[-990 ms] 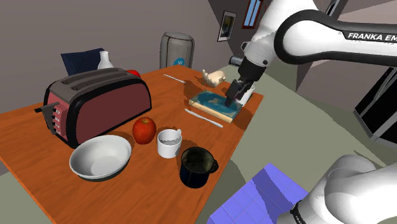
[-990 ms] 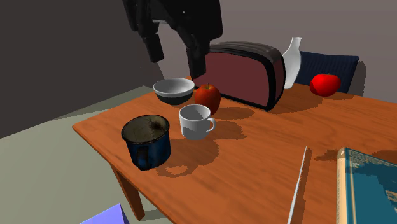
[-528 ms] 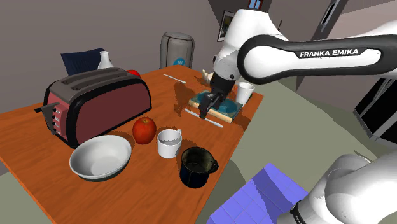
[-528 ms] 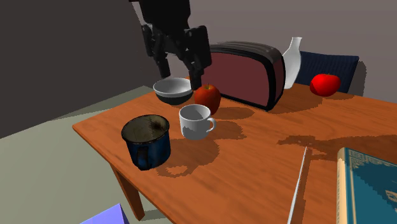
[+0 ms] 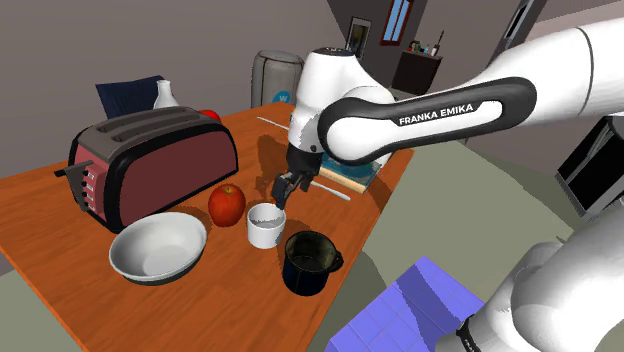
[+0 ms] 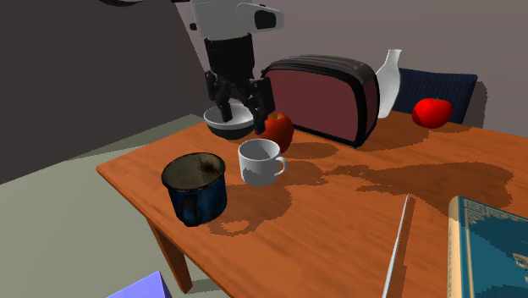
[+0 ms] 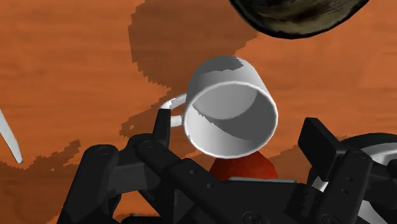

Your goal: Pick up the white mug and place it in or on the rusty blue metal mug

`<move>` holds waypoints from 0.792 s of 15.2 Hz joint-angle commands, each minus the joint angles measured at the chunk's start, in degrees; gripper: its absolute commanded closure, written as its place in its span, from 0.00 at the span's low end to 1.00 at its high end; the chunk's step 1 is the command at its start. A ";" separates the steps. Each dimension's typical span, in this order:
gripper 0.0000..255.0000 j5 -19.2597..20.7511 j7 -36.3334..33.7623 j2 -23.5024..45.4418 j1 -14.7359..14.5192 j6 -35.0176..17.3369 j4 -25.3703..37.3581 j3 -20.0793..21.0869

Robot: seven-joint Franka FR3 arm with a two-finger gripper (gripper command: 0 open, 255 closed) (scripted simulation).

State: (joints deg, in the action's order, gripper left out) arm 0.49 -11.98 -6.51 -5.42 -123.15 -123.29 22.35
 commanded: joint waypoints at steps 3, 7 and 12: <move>0.00 5.11 -4.96 9.14 -1.18 -2.13 4.83 2.20; 0.00 10.60 -9.59 18.38 -3.62 -2.74 10.88 2.86; 0.00 12.59 -11.00 21.61 -4.47 -5.25 10.99 2.29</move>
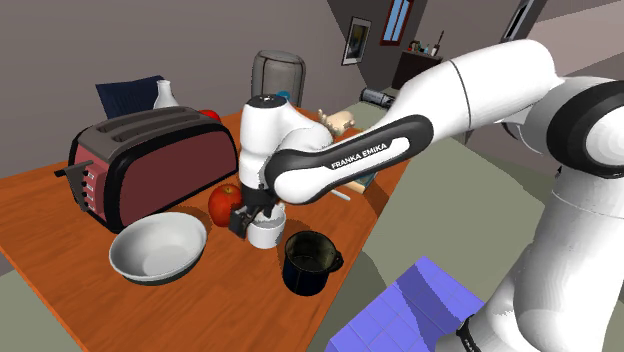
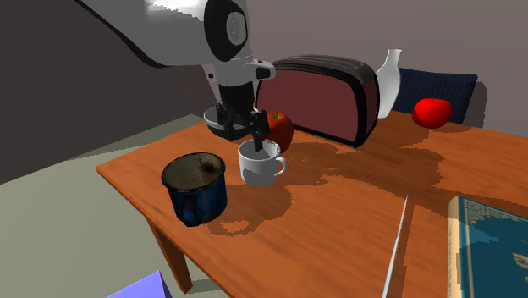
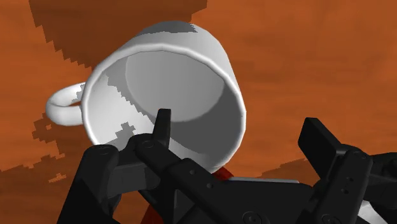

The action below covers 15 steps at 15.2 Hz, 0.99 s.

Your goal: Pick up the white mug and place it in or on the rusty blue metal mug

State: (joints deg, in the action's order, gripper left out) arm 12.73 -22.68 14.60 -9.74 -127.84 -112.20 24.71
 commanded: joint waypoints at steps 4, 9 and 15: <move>0.00 1.49 -1.04 2.18 -0.38 -2.74 -0.82 -0.53; 0.00 1.49 -1.04 2.18 -0.38 -2.74 -0.82 -0.53; 1.00 1.48 -1.04 2.17 -0.38 -2.73 -0.82 -0.53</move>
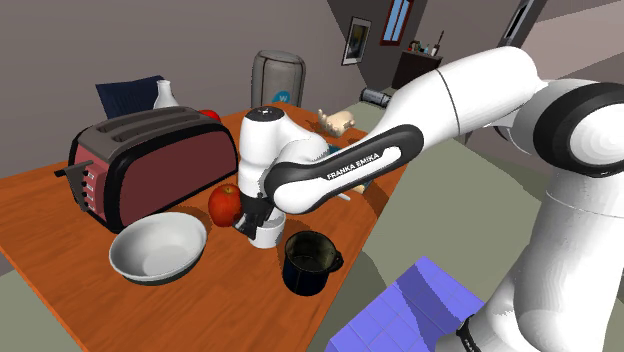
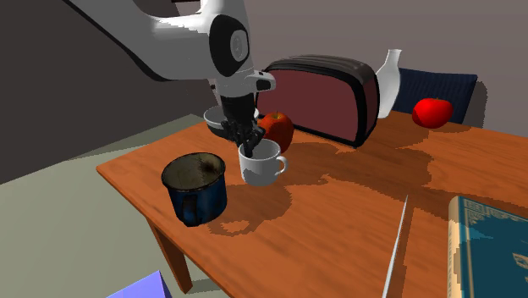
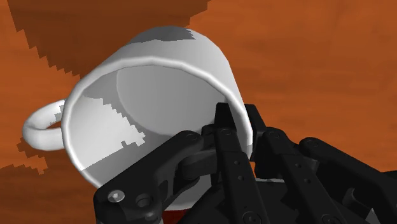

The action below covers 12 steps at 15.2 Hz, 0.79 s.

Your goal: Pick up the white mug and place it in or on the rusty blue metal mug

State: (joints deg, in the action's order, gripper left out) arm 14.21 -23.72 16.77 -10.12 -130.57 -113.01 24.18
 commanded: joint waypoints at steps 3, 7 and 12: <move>1.00 0.00 0.00 0.00 0.00 0.00 0.00 0.00; 1.00 -0.31 0.24 -0.43 0.09 0.62 0.24 0.12; 1.00 -1.77 1.37 -2.46 0.45 3.81 1.67 0.63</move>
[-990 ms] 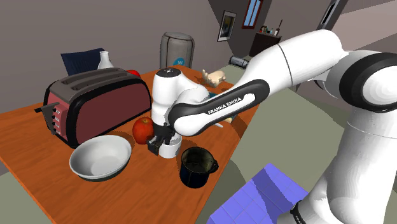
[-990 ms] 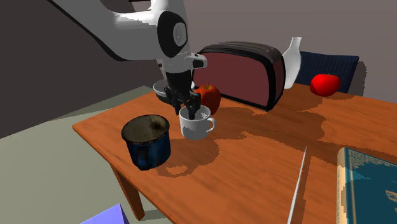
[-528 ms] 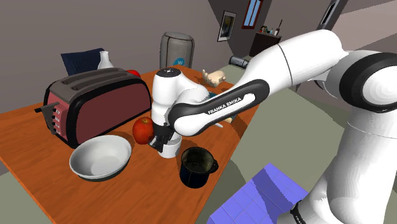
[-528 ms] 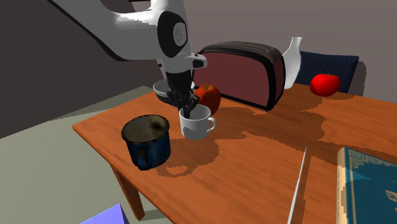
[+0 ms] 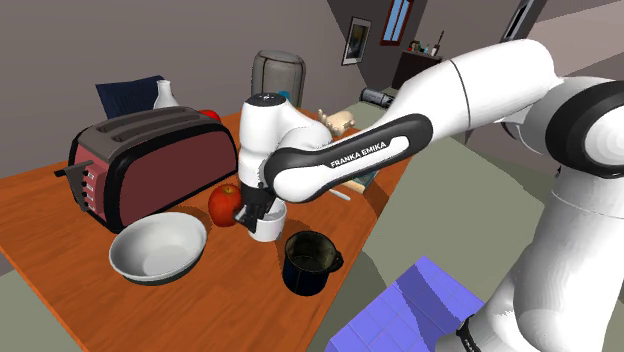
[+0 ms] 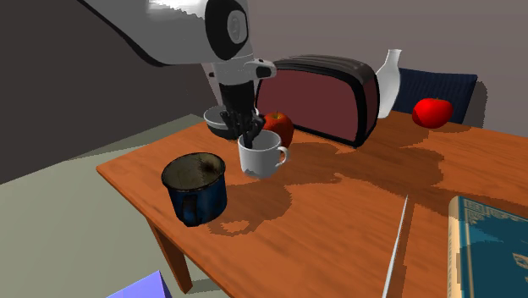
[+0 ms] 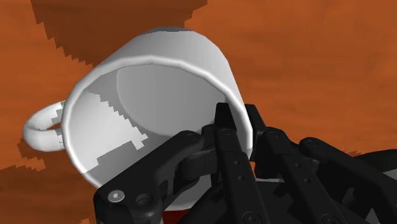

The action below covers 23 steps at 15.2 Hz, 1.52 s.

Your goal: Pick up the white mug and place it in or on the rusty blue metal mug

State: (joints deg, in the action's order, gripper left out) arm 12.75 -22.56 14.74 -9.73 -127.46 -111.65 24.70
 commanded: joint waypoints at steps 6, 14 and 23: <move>1.00 -1.81 1.40 -2.53 0.37 4.67 2.46 0.55; 1.00 -3.36 2.71 -4.71 0.61 10.16 6.07 0.91; 1.00 -4.48 3.78 -6.25 0.67 16.60 11.20 1.15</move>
State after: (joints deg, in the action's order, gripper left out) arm 8.41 -18.95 8.71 -9.10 -111.52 -100.92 25.84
